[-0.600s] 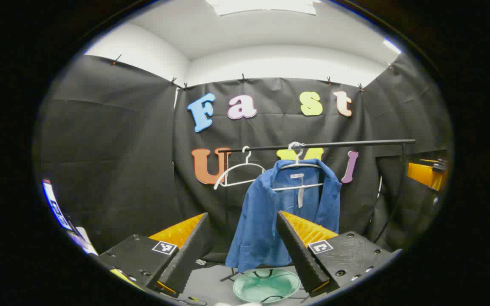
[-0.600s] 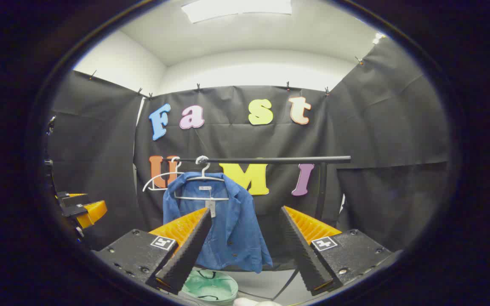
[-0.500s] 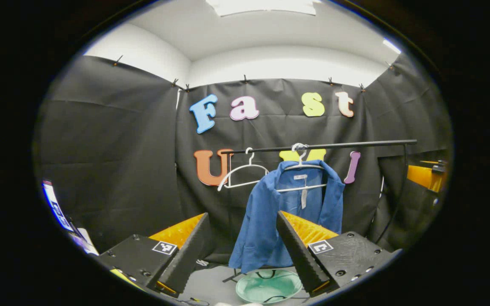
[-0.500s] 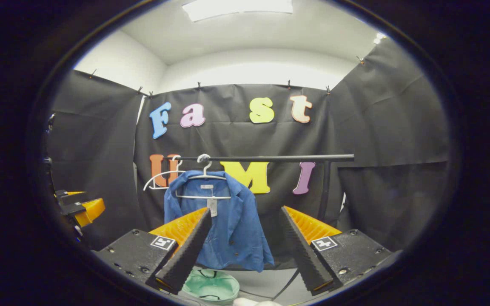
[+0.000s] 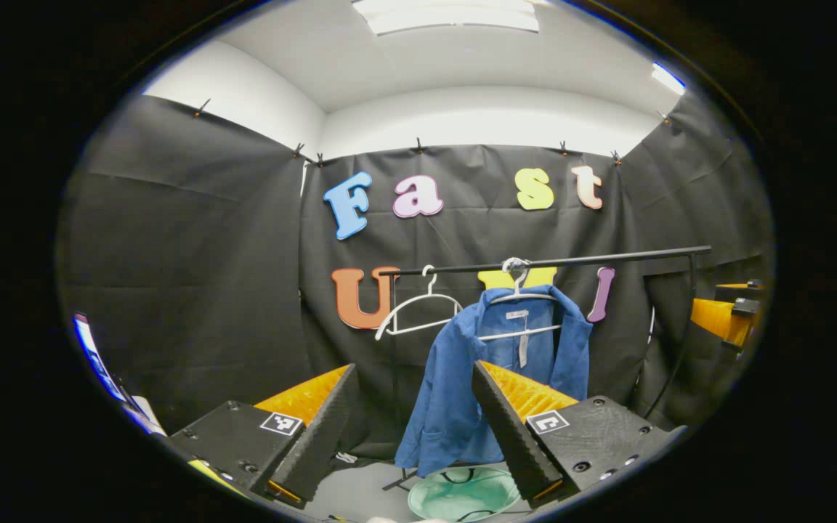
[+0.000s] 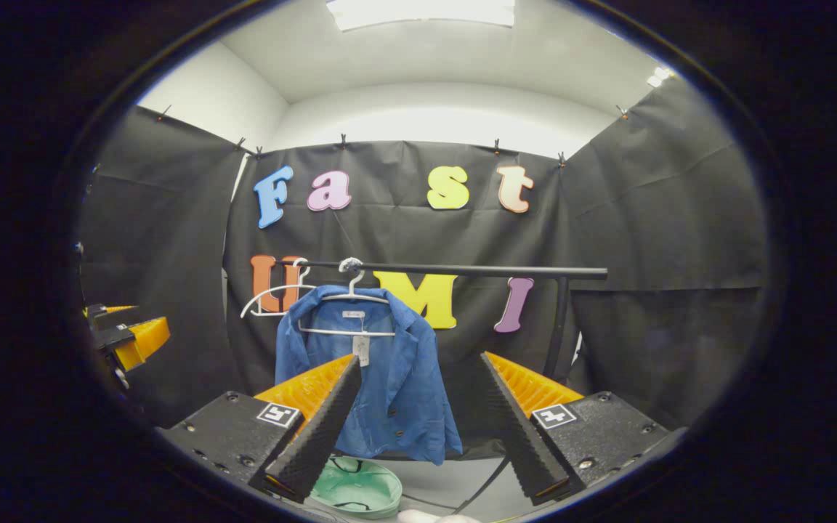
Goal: Grasp the clothes on the hanger with both hands and then place them into the laundry hamper below.
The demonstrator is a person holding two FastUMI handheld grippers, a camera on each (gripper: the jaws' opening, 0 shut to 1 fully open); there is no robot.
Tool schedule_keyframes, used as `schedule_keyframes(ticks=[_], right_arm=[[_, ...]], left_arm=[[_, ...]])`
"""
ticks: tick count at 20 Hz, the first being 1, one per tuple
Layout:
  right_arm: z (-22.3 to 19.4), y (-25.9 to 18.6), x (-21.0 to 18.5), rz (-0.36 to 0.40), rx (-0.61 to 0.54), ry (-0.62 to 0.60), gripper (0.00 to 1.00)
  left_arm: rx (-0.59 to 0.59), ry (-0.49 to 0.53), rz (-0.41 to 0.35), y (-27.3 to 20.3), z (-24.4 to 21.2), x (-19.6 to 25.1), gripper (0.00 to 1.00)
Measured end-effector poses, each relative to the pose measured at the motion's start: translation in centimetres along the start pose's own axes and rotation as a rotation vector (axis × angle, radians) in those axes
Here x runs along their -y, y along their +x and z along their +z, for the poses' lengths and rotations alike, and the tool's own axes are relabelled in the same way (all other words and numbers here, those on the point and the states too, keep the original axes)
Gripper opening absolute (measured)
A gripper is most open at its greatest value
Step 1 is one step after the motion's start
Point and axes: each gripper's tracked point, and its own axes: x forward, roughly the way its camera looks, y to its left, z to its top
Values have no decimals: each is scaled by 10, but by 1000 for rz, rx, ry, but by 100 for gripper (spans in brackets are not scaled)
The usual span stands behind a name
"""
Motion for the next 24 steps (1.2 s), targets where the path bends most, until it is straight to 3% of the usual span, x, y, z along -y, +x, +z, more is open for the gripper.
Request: schedule_keyframes(ticks=[9, 10, 16, 17, 18, 20, 21, 22, 23, 24], right_arm=[[-7, 3, 2, -4, -45, -61, 100], [-12, 8, 3, -2, -57, -68, 100], [-53, 86, -9, 93, -125, -80, 100], [-60, 97, -12, 120, -139, -81, 100], [-65, 111, -16, 143, -148, -80, 100], [-75, 139, -18, 169, -156, -83, 99], [-81, 153, -19, 178, -162, -84, 98], [-86, 168, -23, 192, -169, -82, 98], [-90, 182, -28, 209, -175, -79, 96], [-94, 196, -33, 227, -178, -74, 96]], left_arm=[[-26, 12, -45, 25, -22, 25, 100], [-40, 8, -53, 30, -28, 32, 96], [-53, -17, -104, 79, -60, 80, 100], [-49, -15, -112, 87, -66, 89, 92], [-52, -11, -113, 96, -70, 96, 96], [-59, 0, -105, 117, -82, 109, 100], [-64, 1, -97, 128, -85, 115, 92], [-65, 0, -88, 139, -89, 119, 96], [-69, 4, -73, 151, -94, 122, 93], [-74, 9, -63, 166, -99, 126, 100]])
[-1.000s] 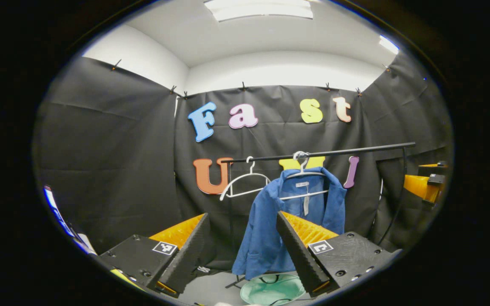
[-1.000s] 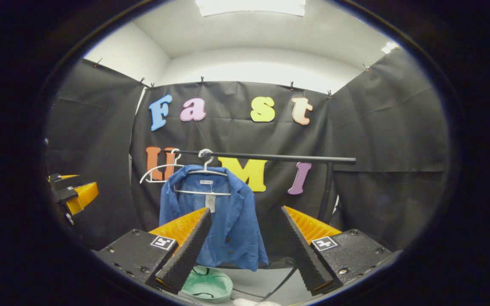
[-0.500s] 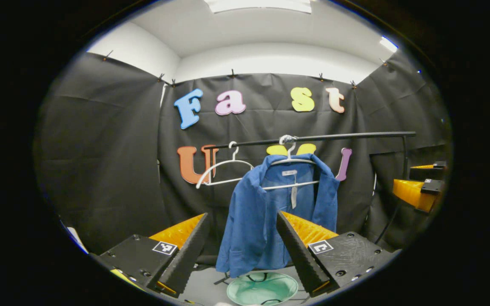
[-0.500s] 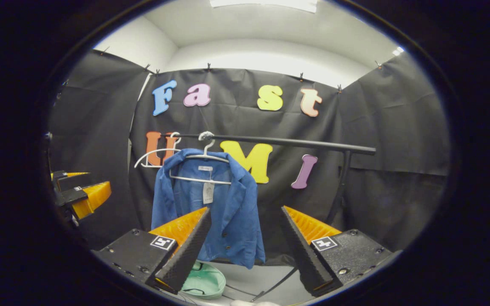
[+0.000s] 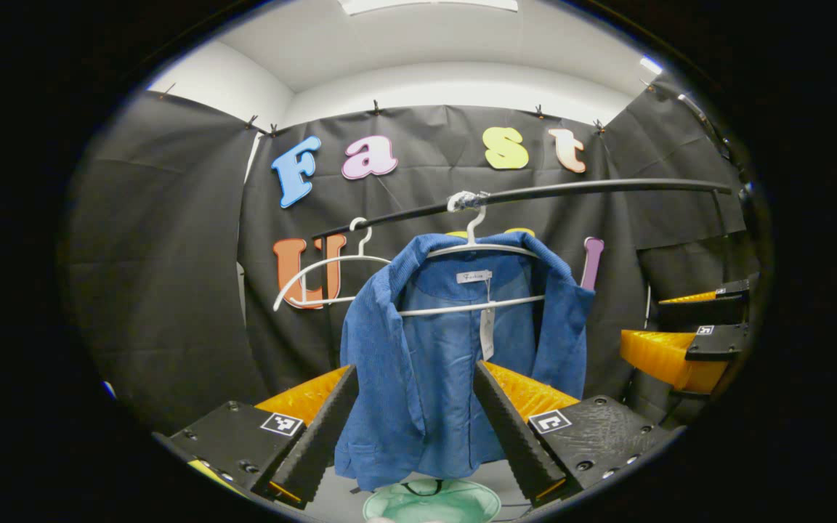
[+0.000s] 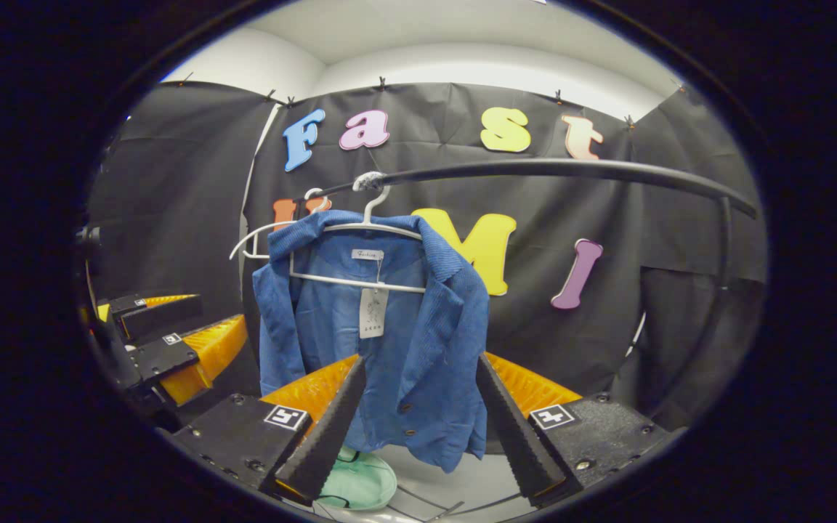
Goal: Grasp the clothes on the hanger with both hands and then place them into the laundry hamper below.
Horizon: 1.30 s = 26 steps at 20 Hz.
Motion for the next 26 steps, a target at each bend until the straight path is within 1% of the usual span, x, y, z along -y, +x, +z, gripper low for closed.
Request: schedule_keyframes(ticks=[4, 5, 6, 7, 10, 13, 15, 16, 18, 19, 20, 21, 22, 23, 24, 25, 26], right_arm=[[0, 59, -8, 55, -2, 0, 96], [-1, 74, -8, 62, -9, 4, 96], [-3, 89, -7, 62, -21, 9, 96], [-6, 102, -6, 56, -27, 14, 96], [-7, 137, 6, 11, -39, 32, 95], [-16, 159, 14, -23, -46, 39, 92], [-21, 170, 22, -48, -50, 44, 91], [-23, 174, 25, -54, -53, 50, 91], [-26, 179, 28, -58, -61, 76, 88], [-27, 181, 30, -59, -62, 87, 86], [-26, 182, 31, -61, -63, 97, 85], [-25, 184, 30, -55, -58, 107, 80], [-22, 183, 29, -50, -53, 109, 77], [-21, 183, 28, -46, -50, 106, 70], [-21, 184, 28, -44, -47, 100, 63], [-19, 184, 30, -45, -43, 96, 55], [-18, 185, 31, -48, -38, 98, 50]], left_arm=[[-18, 6, 46, 49, -12, 6, 99], [-16, 13, 56, 60, -13, 5, 100], [-15, 24, 75, 69, -14, 2, 98], [-24, 29, 97, 78, -17, -4, 96], [-49, 28, 137, 102, -29, -19, 96], [-67, 31, 172, 117, -38, -32, 96], [-69, 36, 178, 123, -41, -34, 94], [-71, 43, 183, 125, -42, -36, 89], [-74, 45, 195, 131, -44, -43, 90], [-77, 37, 195, 136, -46, -43, 78], [-87, 26, 188, 137, -49, -42, 76], [-92, 16, 188, 139, -49, -43, 69], [-94, 4, 173, 139, -49, -41, 63], [-94, 1, 181, 141, -48, -44, 56], [-98, -3, 163, 141, -49, -41, 46], [-99, 2, 170, 144, -50, -44, 36], [-107, -2, 165, 144, -52, -45, 19]])
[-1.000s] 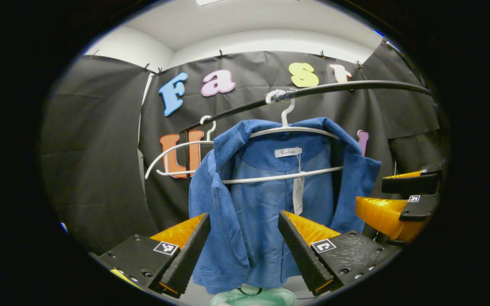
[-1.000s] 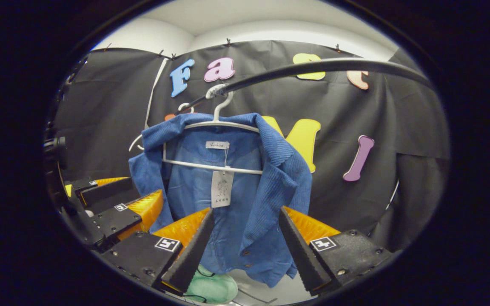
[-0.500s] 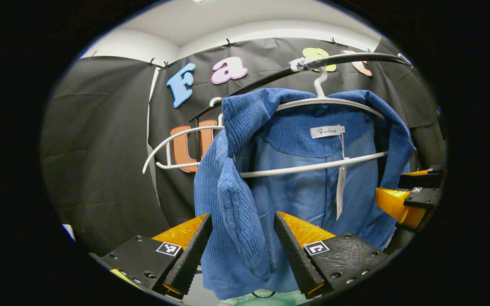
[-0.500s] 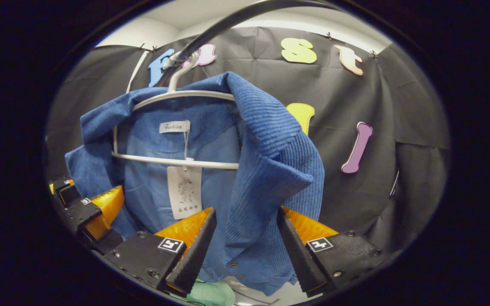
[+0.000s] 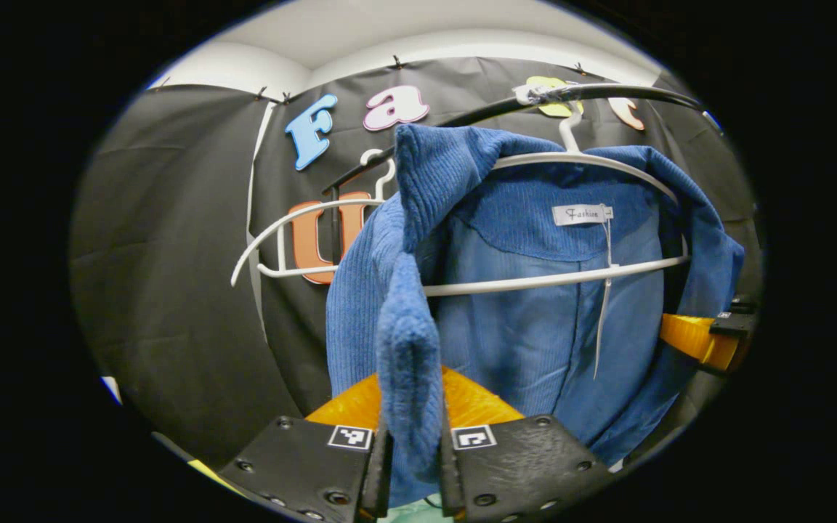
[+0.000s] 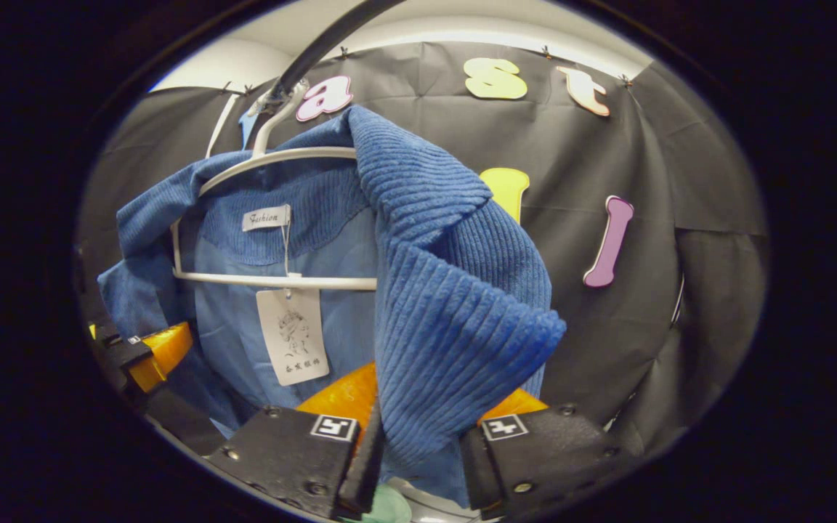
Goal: Grasp the clothes on the hanger with both hands and then place them into the laundry hamper below.
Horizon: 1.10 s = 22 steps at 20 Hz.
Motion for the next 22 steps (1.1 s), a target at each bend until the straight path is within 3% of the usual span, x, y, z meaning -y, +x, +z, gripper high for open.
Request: schedule_keyframes(ticks=[2, 3, 4, 5, 13, 18, 22], right_arm=[[1, 0, 4, -10, 5, 10, 27], [-1, 0, 0, 12, 0, 14, 17], [-1, 0, -2, 30, -5, 22, 15], [-1, 0, -5, 55, -6, 34, 12], [-9, 7, -5, 151, -16, 96, 8], [-6, 5, -4, 242, -10, 137, 8], [1, -2, -9, 402, 24, 208, 8]], left_arm=[[-18, -18, -22, 4, -8, 1, 11], [-20, -22, -37, 4, -7, 3, 15], [-24, -23, -30, 2, -7, -2, 19], [-26, -24, -43, 3, -8, 0, 8], [3, -22, -76, 1, 0, -2, 5], [-1, -20, -59, -1, 0, -12, 5], [1, -19, -45, -1, 2, -25, 5]])
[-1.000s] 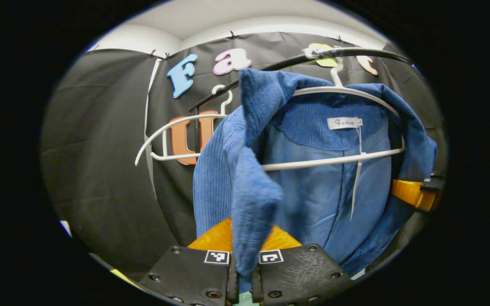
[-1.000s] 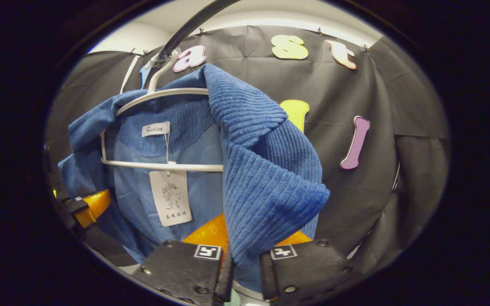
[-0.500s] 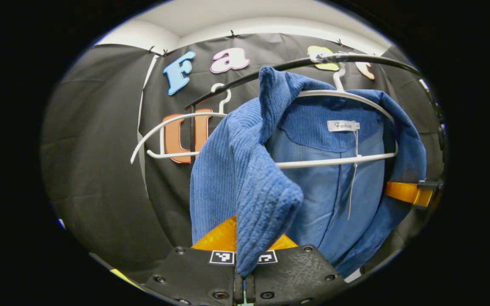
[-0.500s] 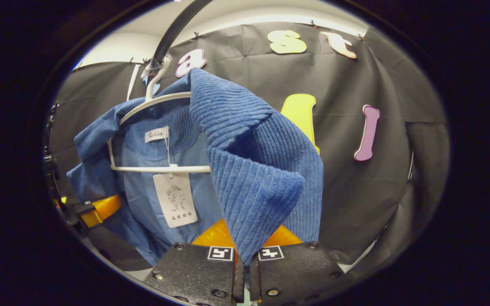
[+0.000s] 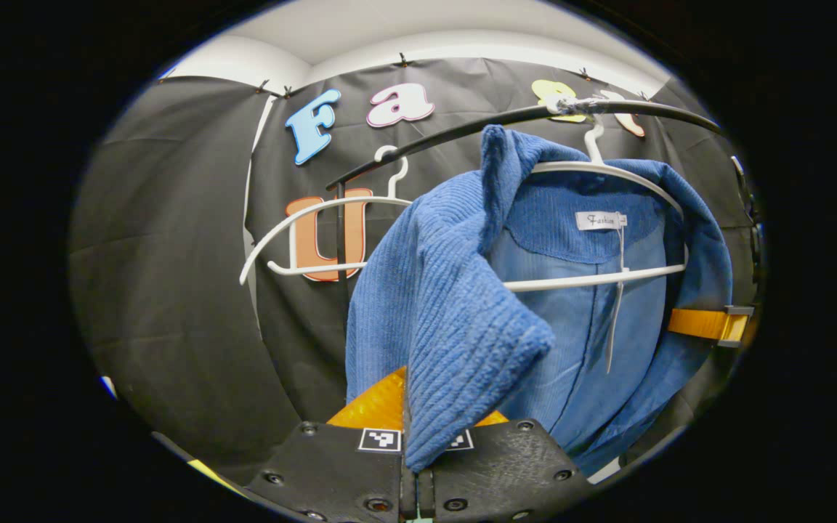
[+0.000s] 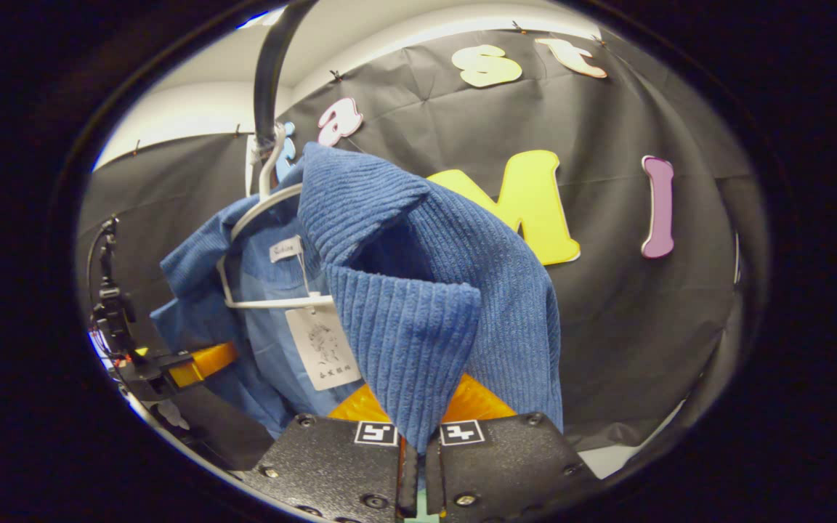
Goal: Grasp the clothes on the hanger with both hands and then place them into the laundry hamper below.
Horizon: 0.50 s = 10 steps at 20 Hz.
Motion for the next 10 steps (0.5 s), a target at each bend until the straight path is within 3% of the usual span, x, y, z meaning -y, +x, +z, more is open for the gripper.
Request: schedule_keyframes(ticks=[2, 10], right_arm=[[6, -2, -9, 83, 21, 70, 8], [38, -18, -21, 298, 81, 255, 8]], left_arm=[[5, 0, 1, 0, 4, -4, 4], [44, -51, 8, 4, 31, -24, 5]])
